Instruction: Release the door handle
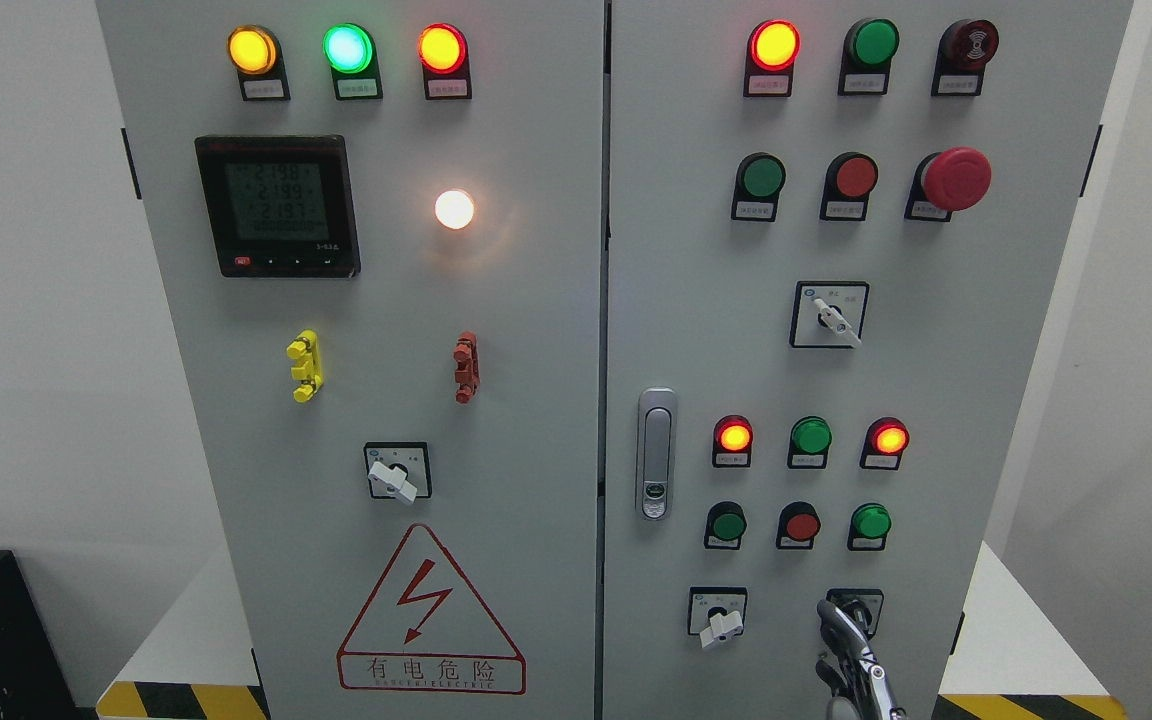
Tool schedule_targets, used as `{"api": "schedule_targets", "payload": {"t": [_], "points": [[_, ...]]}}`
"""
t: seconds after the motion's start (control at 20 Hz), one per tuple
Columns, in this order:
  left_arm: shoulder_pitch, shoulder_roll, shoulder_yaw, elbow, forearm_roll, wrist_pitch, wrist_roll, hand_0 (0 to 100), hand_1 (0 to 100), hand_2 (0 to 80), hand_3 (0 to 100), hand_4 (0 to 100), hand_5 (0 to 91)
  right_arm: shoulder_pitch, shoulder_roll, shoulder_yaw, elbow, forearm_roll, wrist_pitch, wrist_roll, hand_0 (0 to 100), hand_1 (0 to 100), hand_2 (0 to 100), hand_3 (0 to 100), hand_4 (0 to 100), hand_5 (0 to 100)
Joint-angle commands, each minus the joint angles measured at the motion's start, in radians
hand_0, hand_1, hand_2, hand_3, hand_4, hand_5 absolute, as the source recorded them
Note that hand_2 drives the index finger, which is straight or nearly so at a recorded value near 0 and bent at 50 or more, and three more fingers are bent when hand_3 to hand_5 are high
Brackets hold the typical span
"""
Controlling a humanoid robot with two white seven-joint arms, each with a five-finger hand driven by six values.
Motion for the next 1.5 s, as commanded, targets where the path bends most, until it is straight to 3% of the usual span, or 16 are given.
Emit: {"api": "schedule_targets", "payload": {"t": [0.0,0.75,0.85,0.95,1.1,1.2,1.45], "points": [[0.000,-0.001,0.000,0.000,0.000,-0.001,-0.001,0,0,4.5,11,0,0.0,0.000,0.000,0.001,0.000,0.000,0.001,0.000,39,8,0,0,0,0],[0.000,-0.001,0.000,0.000,0.000,0.001,-0.001,0,0,4.4,11,1,0.0,-0.013,-0.001,-0.008,-0.002,0.017,-0.002,-0.007,38,10,0,0,0,0],[0.000,0.001,0.000,0.000,0.000,0.001,-0.001,0,0,4.4,11,0,0.0,-0.023,0.000,-0.010,-0.009,0.038,-0.004,-0.007,36,14,0,0,10,0],[0.000,-0.001,0.000,0.000,0.000,-0.001,-0.001,0,0,4.4,11,0,0.0,-0.036,0.002,-0.010,-0.011,0.069,-0.004,-0.005,38,17,0,9,19,0],[0.000,0.001,0.000,0.000,0.000,-0.001,-0.001,0,0,4.4,11,1,0.0,-0.055,0.002,-0.010,-0.009,0.158,-0.004,-0.005,43,21,0,27,33,14],[0.000,0.001,0.000,0.000,0.000,0.001,-0.001,0,0,4.5,11,1,0.0,-0.069,0.002,-0.010,-0.009,0.247,-0.004,-0.005,46,24,0,44,47,34],[0.000,-0.001,0.000,0.000,0.000,-0.001,-0.001,0,0,4.4,11,1,0.0,-0.114,0.002,-0.007,-0.011,0.322,-0.012,-0.010,49,27,0,61,62,59]]}}
